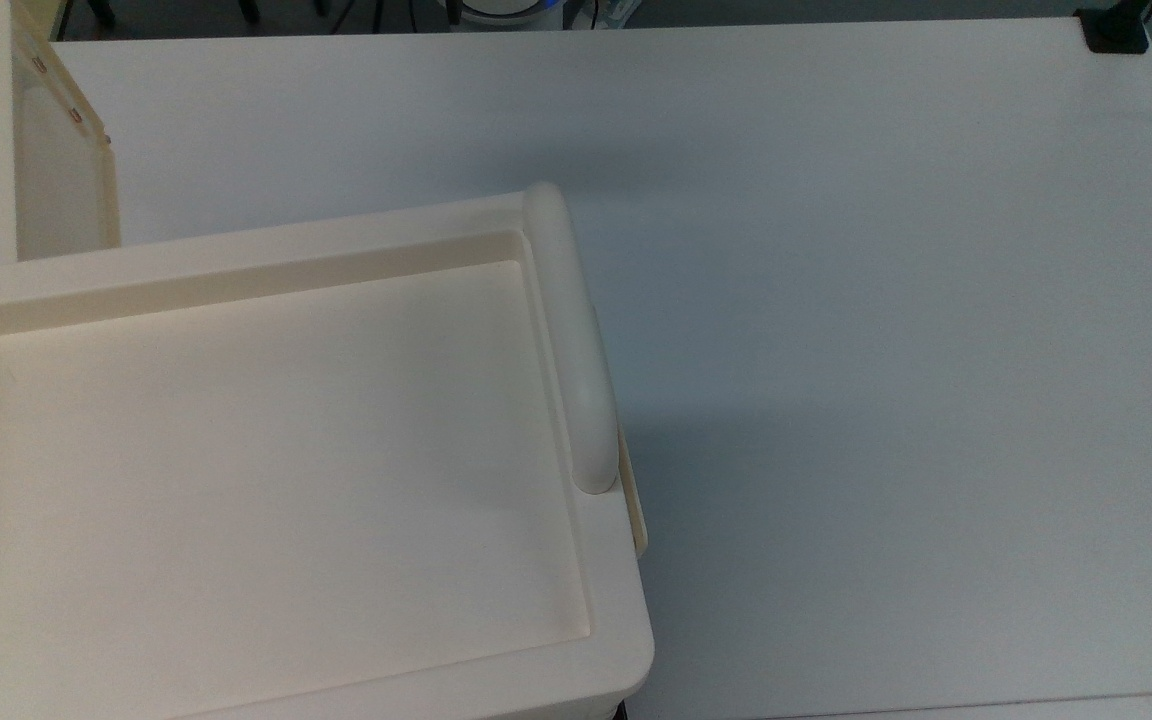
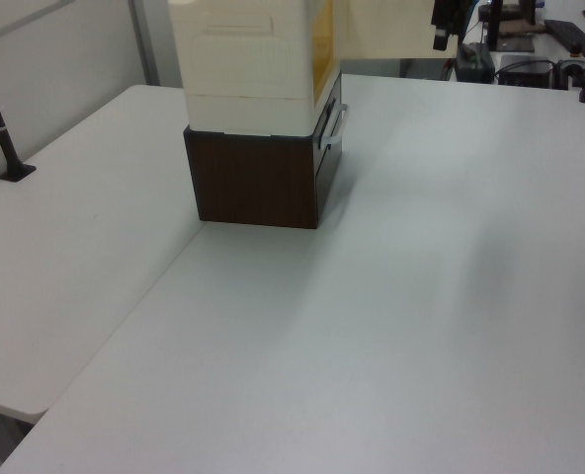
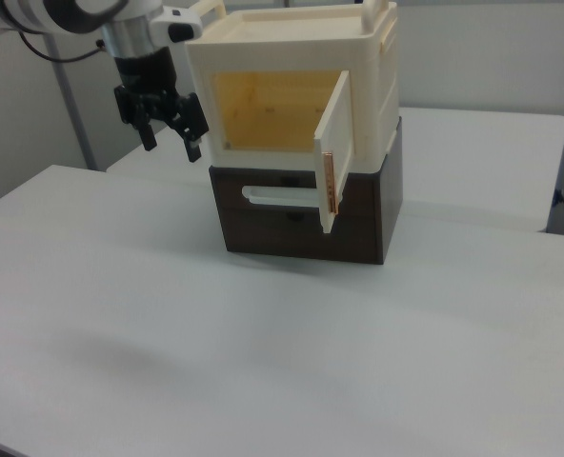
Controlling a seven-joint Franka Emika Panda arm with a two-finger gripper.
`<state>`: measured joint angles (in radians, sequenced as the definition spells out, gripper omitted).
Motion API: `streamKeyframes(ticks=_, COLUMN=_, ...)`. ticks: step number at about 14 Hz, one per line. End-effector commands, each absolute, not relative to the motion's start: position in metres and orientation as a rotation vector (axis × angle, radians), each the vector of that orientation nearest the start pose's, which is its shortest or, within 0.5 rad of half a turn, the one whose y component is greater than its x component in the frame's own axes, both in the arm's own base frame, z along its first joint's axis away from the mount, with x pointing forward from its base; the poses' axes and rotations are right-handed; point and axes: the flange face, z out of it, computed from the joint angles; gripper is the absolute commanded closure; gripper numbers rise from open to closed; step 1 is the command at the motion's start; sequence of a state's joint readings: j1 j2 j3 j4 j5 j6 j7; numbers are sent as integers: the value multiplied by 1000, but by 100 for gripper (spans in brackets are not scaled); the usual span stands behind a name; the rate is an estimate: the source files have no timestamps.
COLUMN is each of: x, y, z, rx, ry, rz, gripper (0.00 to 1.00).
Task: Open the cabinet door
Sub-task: 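Release the door and withdraw the gripper away from the cabinet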
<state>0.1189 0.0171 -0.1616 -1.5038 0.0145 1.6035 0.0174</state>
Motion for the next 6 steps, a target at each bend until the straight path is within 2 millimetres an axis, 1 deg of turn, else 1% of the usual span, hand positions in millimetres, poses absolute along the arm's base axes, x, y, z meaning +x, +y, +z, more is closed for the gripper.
streamKeyframes(ticks=1, x=569, y=-21, z=642, rx=-3153, ry=43, rz=-148, gripper=0)
streamKeyframes(ticks=6, x=567, y=-20, z=643, rx=-3153, ry=43, rz=-143, gripper=0)
